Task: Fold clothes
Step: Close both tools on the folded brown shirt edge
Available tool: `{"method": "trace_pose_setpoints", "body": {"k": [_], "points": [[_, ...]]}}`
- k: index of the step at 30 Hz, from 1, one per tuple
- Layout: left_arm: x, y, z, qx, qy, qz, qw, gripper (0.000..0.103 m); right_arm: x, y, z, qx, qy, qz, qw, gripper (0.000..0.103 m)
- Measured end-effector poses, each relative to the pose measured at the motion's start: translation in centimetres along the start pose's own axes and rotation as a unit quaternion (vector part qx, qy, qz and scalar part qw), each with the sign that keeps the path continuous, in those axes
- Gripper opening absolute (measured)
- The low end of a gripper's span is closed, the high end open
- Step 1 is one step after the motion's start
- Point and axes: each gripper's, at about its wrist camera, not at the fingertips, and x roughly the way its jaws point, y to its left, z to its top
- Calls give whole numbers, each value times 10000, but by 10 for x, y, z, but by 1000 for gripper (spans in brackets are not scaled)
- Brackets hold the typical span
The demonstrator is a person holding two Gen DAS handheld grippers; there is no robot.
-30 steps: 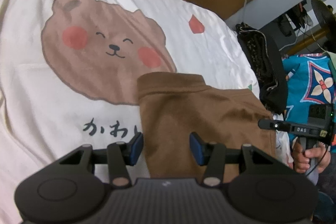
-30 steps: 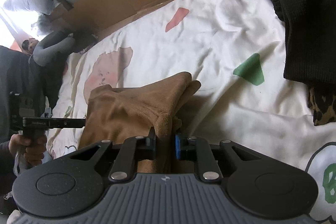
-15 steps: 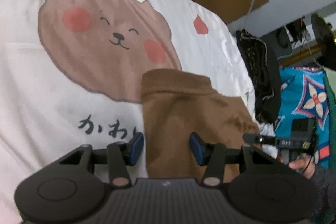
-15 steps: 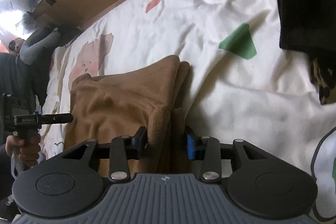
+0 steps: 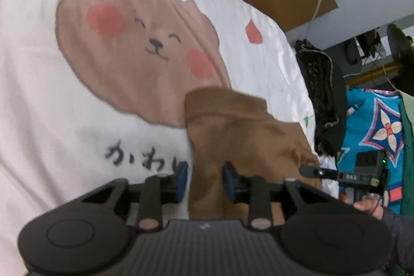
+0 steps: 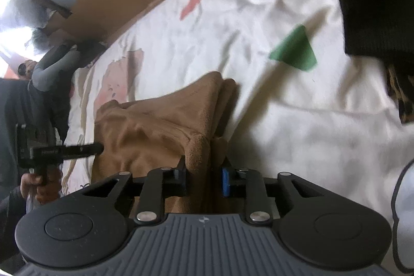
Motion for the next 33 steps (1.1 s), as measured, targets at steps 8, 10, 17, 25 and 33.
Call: {"method": "trace_pose_setpoints", "body": {"k": [8,10,17,25,33], "points": [[12,3,-2,-225,102,-334,9991,44,8,-3,2,206,168,41,9996,43],[15,3,0,-285,110,-380,9988,44,10,-5,3,289,150,75,9994,43],[20,-6,3,-174,160,-365,9991,14,13,-2,6,319,65,79,9994,23],[26,-4,-1,-182,199,-355,9990,31,10,-3,6,272,75,154,9995,24],[33,-10,2,-67,257,-413,9988,14,13,-5,3,340,83,108,9993,31]]}}
